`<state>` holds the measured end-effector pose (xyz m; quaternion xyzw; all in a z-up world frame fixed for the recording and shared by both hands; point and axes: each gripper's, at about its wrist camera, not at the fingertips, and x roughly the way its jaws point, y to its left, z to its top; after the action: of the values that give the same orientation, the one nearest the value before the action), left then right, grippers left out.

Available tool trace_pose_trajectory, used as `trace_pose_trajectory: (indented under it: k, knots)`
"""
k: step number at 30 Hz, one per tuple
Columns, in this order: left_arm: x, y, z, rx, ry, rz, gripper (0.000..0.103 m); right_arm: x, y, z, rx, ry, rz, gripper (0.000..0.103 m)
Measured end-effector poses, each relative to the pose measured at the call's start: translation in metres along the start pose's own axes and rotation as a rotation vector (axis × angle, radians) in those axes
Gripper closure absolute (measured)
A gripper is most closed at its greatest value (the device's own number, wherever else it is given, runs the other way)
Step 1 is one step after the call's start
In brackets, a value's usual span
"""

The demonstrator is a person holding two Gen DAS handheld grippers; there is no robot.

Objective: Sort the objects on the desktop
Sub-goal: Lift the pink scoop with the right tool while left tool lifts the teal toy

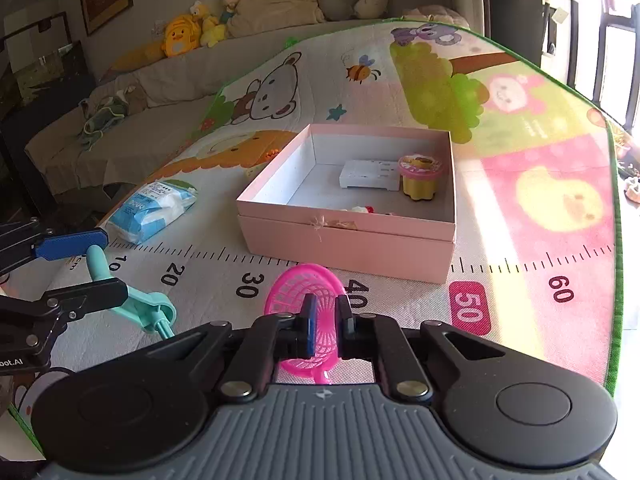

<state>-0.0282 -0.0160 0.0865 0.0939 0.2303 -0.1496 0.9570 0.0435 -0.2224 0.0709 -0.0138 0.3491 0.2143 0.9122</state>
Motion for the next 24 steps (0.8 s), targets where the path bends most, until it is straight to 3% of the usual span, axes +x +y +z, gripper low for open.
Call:
trace_pose_trajectory:
  k: [5, 7, 8, 9, 17, 24]
  knots:
    - [0.006, 0.001, 0.008, -0.004, -0.022, 0.004, 0.043, -0.013, 0.004, 0.007, -0.055, -0.063, -0.018, 0.092]
    - [0.009, -0.001, 0.005, -0.007, -0.011, -0.005, 0.043, -0.012, 0.009, 0.003, -0.11, -0.074, -0.057, 0.049]
    - [0.01, -0.002, 0.002, -0.007, -0.002, -0.01, 0.043, -0.01, 0.009, 0.001, -0.12, -0.083, -0.061, 0.007]
    - [0.012, -0.002, -0.001, -0.008, 0.01, -0.014, 0.043, -0.008, 0.009, -0.003, -0.128, -0.095, -0.053, 0.0]
    - [0.037, 0.006, -0.039, -0.058, 0.131, -0.017, 0.042, 0.047, 0.006, -0.013, -0.116, 0.063, -0.005, 0.0]
    - [0.035, 0.012, -0.068, -0.03, 0.226, -0.084, 0.036, 0.065, 0.025, -0.026, -0.197, 0.088, -0.019, 0.0]
